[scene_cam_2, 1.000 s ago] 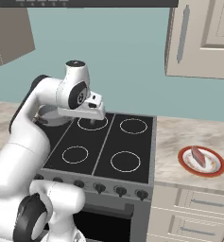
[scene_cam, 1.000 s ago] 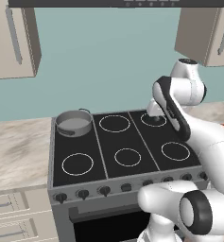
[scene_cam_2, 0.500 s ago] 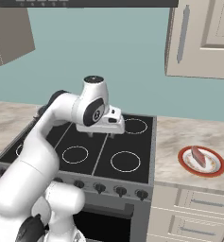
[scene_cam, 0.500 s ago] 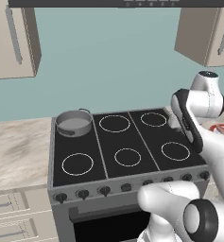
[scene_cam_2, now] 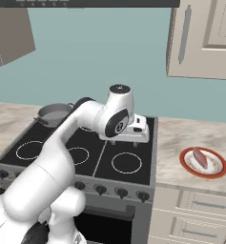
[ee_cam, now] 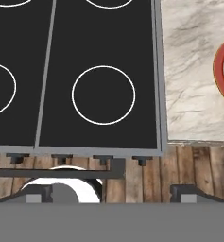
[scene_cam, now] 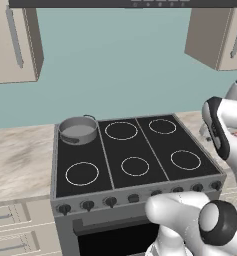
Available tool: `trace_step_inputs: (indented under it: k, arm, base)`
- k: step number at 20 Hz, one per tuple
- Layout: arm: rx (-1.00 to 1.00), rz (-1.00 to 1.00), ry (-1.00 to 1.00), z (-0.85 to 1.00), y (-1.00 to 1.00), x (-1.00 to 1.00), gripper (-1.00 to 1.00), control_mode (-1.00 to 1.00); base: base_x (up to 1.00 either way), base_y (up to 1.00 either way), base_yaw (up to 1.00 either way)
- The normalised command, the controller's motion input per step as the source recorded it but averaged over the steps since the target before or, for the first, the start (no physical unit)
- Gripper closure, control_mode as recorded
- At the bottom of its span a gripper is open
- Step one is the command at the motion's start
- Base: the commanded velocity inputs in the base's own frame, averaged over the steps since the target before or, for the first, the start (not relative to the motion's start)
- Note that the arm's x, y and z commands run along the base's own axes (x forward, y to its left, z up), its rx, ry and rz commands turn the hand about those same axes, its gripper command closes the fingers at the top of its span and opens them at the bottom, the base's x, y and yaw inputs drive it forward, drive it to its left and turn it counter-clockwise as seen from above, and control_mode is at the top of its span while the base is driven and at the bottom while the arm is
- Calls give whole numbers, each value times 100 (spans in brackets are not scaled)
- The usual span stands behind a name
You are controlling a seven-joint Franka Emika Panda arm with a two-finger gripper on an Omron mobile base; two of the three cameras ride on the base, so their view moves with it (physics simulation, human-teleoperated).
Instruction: Retrieve the frozen meat and place it in the pot on a burner. Then turn the burner on.
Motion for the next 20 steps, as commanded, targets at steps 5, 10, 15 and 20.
trace_step_inputs:
  k: [5, 10, 15, 20]
  arm:
    - [0, 0, 0, 0, -73, 5, -100, -100]
    - [0, 0, 0, -10, -61, 3, -100, -100]
    - [0, 0, 0, -20, -48, 5, -100, -100]
    - [0, 0, -2, -14, -55, 25, -100, -100]
  base:
    - [0, 0, 0]
    - [0, 0, 0]
    - [0, 0, 0]
    - [0, 0, 0]
